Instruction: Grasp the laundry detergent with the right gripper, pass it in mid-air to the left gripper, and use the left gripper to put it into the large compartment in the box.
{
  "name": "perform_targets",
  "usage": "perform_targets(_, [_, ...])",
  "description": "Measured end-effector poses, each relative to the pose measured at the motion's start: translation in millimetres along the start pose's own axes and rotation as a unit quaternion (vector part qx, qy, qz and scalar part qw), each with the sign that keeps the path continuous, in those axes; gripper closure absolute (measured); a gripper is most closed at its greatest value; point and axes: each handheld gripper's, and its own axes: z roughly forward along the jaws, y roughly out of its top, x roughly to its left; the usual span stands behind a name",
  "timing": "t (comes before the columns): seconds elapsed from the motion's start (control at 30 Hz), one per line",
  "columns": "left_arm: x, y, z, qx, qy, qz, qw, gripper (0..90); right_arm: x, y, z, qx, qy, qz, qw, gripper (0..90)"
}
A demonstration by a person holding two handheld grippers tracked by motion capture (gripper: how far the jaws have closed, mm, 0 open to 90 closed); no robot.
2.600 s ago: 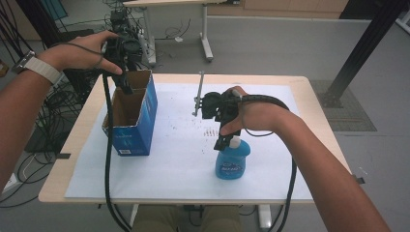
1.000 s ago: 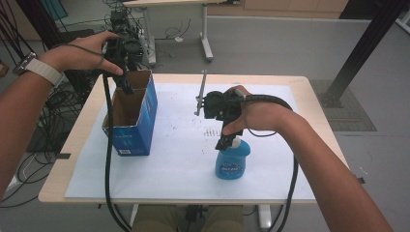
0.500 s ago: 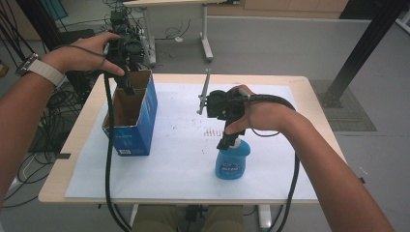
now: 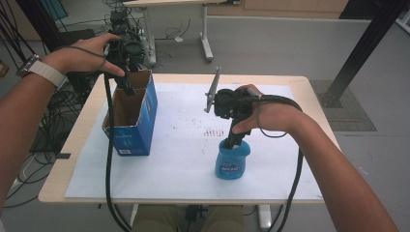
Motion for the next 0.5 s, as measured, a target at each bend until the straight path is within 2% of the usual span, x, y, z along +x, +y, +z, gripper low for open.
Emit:
perform_targets(0.07, [-0.6,0.0,0.2,-0.002,0.001,0.0,1.0,8.3,-1.0,-1.0,0.1,-0.007,-0.002,-0.008,0.9999,5.3])
perform_targets(0.1, [-0.8,0.1,0.1,-0.001,0.001,-0.001,1.0,8.3,0.6,-1.9,-1.0,-0.001,0.0,0.002,1.0,5.3])
perform_targets(0.23, [-1.2,0.0,0.3,0.0,0.001,0.0,1.0,8.3,-0.2,-5.1,-1.7,-0.01,-0.002,-0.006,0.9999,5.3])
perform_targets(0.3, [-1.8,-0.1,0.7,-0.001,0.001,-0.001,1.0,8.3,1.5,-6.6,-2.7,-0.008,0.0,0.003,1.0,5.2])
perform_targets(0.5, [-2.2,-0.3,0.7,-0.001,0.001,-0.002,1.0,8.3,0.6,-11.7,-3.2,-0.024,-0.002,-0.011,0.9997,5.3])
